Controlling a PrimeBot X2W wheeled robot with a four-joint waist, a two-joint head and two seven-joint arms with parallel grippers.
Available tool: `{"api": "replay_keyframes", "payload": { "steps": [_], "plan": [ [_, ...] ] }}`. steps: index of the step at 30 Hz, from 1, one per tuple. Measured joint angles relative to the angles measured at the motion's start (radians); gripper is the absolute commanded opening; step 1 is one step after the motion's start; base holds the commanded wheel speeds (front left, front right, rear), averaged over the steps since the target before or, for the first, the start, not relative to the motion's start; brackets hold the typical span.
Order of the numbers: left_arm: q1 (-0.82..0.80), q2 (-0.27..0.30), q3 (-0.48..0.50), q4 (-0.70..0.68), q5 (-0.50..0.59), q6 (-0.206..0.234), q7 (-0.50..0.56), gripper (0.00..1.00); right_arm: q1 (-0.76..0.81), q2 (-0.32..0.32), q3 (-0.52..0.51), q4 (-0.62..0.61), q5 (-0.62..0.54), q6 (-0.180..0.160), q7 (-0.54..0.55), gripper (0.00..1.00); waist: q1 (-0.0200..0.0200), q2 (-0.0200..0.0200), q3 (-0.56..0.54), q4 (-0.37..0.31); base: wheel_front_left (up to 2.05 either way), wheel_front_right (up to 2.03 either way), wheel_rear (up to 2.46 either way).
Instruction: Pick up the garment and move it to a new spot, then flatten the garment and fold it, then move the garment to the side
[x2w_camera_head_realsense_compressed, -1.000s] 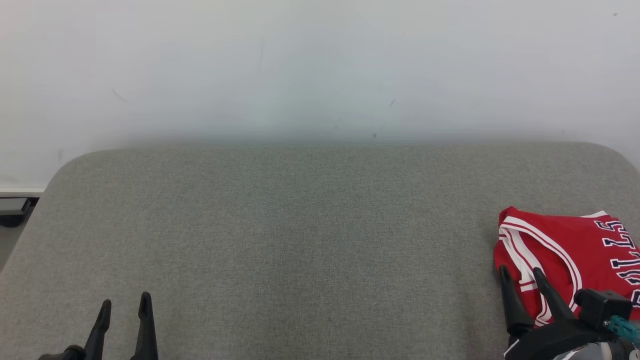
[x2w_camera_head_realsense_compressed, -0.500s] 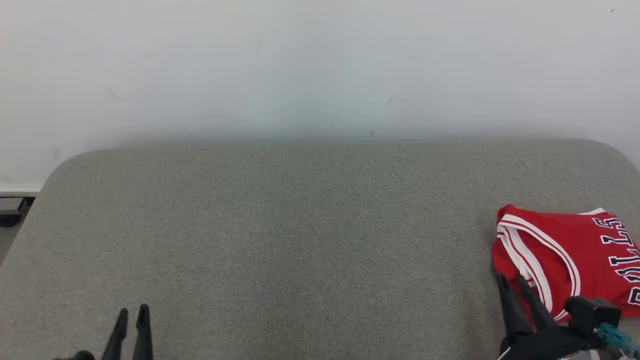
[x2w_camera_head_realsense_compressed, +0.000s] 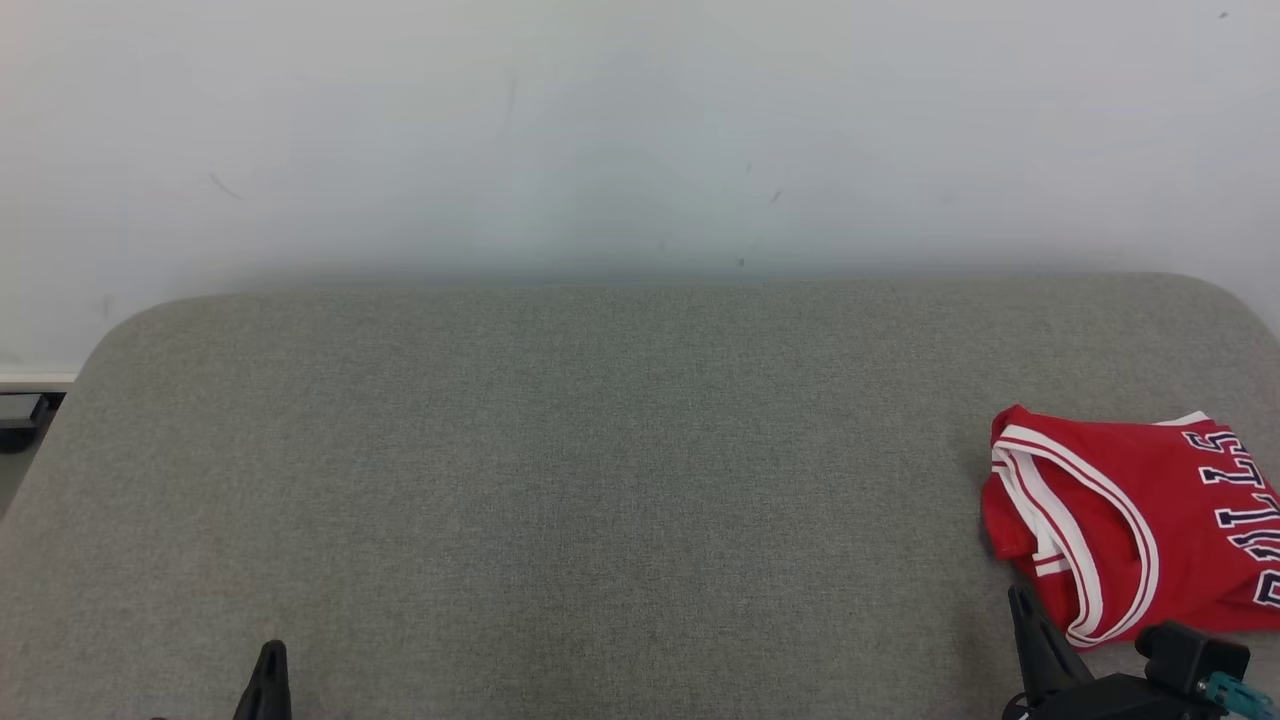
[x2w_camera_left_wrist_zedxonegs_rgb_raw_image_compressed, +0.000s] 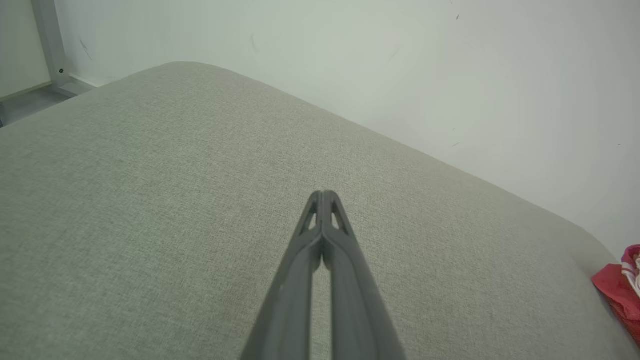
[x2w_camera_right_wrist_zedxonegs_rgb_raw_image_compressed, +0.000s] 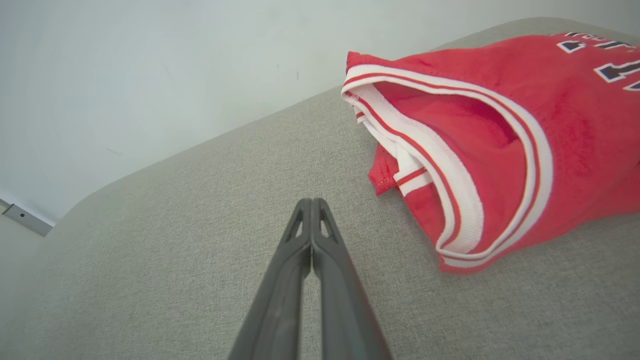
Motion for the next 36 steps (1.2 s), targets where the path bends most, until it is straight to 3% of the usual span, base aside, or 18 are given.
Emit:
{"api": "replay_keyframes", "payload": {
  "steps": [36],
  "plan": [
    [-0.071, -0.050, 0.103, 0.069, -0.431, -0.084, 0.108, 0.00, -0.060, -0.001, -0.018, 0.019, 0.457, 0.010, 0.062, 0.00, 0.0000, 0.0000, 0.018, -0.013, 0.00, 0.00, 0.00]
  ]
}}
